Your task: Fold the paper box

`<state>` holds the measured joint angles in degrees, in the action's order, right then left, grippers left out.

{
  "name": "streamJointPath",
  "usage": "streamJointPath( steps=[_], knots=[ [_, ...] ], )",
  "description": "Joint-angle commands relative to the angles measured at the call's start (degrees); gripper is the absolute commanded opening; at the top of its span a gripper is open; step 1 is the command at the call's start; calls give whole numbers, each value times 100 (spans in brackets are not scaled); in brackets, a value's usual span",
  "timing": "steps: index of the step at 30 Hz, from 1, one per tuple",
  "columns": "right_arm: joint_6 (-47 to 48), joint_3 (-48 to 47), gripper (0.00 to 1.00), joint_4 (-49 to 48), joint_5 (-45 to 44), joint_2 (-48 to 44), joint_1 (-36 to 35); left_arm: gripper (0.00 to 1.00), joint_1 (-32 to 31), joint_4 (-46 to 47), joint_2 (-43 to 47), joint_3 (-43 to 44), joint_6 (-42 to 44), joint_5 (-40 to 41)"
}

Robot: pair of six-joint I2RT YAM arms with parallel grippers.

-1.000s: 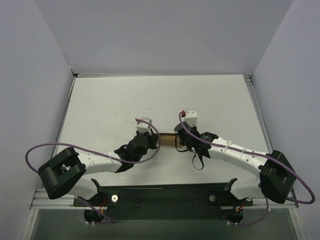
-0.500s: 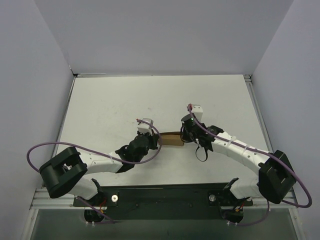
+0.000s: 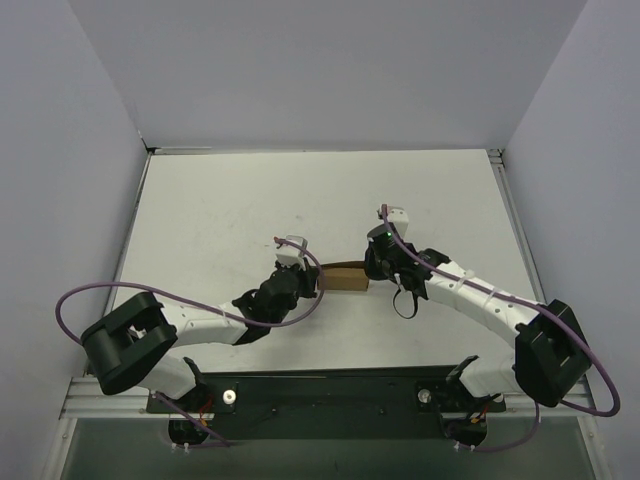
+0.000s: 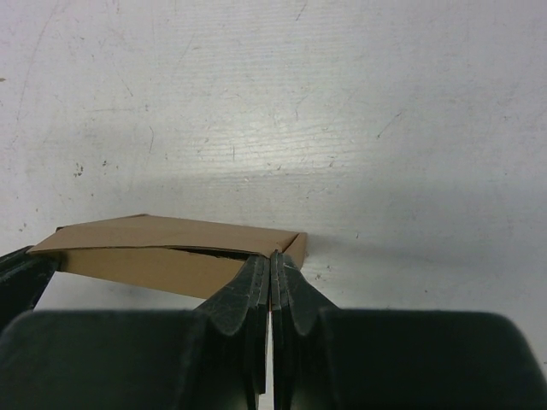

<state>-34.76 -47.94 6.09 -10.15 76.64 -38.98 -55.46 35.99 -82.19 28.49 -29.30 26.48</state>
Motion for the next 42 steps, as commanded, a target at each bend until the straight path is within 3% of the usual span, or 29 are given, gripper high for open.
streamJointPath(
  steps=[1, 22, 42],
  knots=[
    [109, 259, 0, -301, 102, -140, -188, 0, -105, -900, -245, 34, -14, -451],
    [637, 945, 0, -706, -970, -220, -970, 0, -79, -962, -332, 130, 12, -477],
    [234, 1358, 0, -758, -1525, 44, -1551, 0, 97, -1067, -596, 306, 302, -846]
  ],
)
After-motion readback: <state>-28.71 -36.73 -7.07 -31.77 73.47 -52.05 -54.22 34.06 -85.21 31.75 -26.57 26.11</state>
